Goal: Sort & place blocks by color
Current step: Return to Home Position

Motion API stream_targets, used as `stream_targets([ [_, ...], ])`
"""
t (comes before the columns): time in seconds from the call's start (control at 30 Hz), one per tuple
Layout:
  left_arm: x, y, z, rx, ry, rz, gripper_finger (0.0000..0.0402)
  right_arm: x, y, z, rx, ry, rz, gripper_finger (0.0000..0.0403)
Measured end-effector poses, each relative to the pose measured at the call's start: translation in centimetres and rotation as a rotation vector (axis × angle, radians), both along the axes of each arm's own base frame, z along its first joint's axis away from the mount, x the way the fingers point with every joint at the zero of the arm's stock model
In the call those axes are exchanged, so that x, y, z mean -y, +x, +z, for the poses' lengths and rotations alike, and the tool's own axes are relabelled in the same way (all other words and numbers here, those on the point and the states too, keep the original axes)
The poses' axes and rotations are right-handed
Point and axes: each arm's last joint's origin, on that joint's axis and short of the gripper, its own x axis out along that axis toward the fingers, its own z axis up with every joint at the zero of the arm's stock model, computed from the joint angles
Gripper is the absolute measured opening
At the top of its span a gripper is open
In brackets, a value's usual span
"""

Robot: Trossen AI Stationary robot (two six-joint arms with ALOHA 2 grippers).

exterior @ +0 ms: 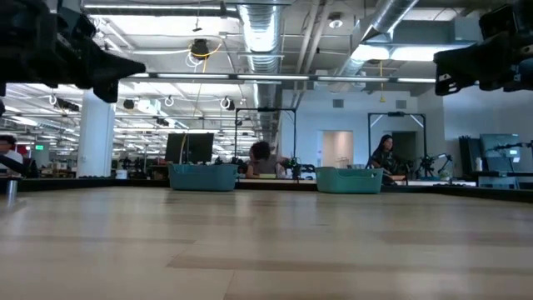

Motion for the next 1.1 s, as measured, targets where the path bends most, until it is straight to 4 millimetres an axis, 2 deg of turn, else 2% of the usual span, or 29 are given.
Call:
stream_targets([
  [0.27,-0.46,-0.04,-0.56,-0.055,-0.03,0.155,0.0,0.01,0.01,-0.08,-0.007,0.001,0.0,0.002],
  [1.1,-0.47,-0.05,-0.54,-0.052,-0.029,0.159,0.0,0.0,0.02,-0.18,-0.016,0.002,0.0,0.0027],
])
